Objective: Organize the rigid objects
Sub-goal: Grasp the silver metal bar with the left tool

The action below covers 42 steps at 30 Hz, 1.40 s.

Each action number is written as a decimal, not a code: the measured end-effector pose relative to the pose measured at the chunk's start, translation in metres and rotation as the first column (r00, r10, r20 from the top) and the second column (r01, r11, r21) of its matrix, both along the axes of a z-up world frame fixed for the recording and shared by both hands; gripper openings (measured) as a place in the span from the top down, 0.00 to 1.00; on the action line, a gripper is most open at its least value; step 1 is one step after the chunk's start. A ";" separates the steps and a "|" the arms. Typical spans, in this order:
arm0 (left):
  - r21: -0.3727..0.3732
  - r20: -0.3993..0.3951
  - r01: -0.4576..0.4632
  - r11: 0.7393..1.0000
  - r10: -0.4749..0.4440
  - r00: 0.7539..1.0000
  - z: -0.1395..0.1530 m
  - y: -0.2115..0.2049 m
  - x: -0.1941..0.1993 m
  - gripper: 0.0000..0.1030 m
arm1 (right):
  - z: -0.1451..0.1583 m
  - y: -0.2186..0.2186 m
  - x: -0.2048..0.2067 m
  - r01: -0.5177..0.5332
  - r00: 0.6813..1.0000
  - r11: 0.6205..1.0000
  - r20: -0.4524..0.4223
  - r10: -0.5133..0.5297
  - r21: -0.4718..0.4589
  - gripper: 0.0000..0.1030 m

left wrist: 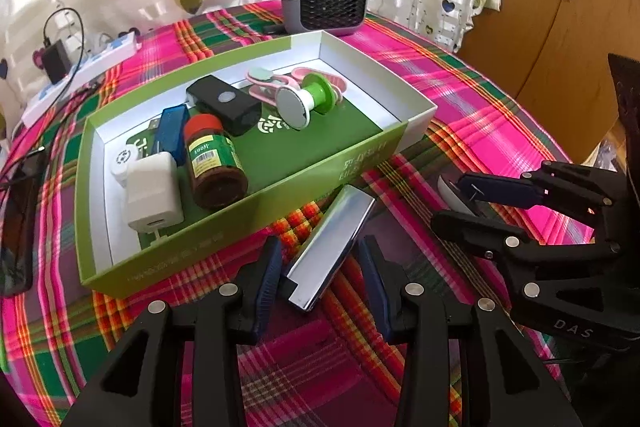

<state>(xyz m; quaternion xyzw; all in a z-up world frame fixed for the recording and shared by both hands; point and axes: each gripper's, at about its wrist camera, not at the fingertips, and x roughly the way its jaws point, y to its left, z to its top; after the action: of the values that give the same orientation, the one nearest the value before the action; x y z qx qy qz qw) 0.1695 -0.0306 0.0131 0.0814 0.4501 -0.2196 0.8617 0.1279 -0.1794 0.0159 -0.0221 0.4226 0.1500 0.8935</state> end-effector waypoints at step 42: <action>0.056 0.048 0.008 0.998 -0.011 0.999 -0.001 -0.012 -0.008 0.76 | -0.004 -0.003 0.002 -0.019 1.000 0.999 -0.017 0.020 0.028 0.63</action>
<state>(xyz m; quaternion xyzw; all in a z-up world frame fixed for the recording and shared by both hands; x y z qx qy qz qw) 0.1616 -0.0431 0.0122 0.1128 0.4345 -0.2088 0.8688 0.1295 -0.1826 0.0121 -0.0123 0.4280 0.1649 0.8885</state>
